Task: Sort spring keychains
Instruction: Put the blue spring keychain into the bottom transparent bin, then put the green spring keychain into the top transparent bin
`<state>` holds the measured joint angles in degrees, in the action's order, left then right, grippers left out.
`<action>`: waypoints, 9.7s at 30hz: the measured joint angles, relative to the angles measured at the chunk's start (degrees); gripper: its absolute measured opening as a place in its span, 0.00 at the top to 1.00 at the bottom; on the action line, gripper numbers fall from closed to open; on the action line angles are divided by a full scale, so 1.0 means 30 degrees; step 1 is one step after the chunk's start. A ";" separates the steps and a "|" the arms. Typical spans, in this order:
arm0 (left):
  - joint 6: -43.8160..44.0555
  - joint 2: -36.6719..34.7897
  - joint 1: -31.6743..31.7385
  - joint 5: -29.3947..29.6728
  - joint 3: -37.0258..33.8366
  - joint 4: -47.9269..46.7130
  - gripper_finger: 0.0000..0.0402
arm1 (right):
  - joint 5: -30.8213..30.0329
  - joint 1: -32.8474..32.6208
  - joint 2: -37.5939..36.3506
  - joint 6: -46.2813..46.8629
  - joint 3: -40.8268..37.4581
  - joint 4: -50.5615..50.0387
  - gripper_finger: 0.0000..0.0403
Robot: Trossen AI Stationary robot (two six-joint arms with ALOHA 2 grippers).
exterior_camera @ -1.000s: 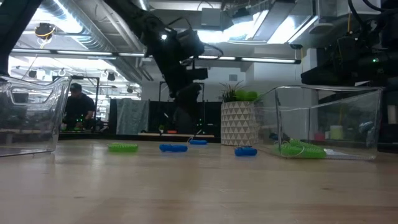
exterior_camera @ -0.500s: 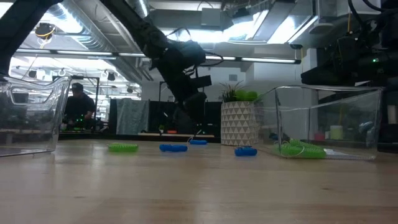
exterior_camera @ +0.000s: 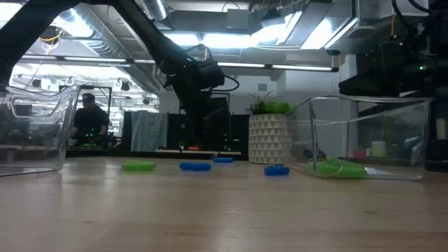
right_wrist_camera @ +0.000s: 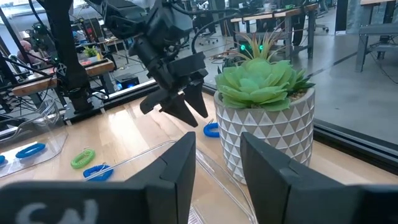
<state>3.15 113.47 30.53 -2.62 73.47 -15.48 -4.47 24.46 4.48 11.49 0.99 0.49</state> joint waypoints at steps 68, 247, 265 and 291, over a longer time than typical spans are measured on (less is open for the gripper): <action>-0.4757 0.4637 0.0288 0.1839 0.8983 -1.2863 0.97 | 0.0007 0.0003 -0.0004 0.0000 0.0000 0.0000 0.69; 0.7798 -1.9599 -2.8468 0.3486 -0.3091 -1.5928 0.98 | 0.0001 0.0002 0.0000 0.0000 0.0000 0.0006 0.69; 0.9455 -1.9977 -2.7494 0.4032 -0.9928 -1.3764 0.98 | 0.0000 -0.0004 -0.0004 0.0000 0.0000 0.0007 0.69; 1.0758 -1.9613 -2.7499 0.6029 -1.0593 -1.2685 0.70 | 0.0007 0.0000 -0.0004 0.0000 0.0000 0.0001 0.69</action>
<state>35.42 54.63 -51.96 15.46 41.69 -53.54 -4.45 24.46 4.47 11.49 0.99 0.50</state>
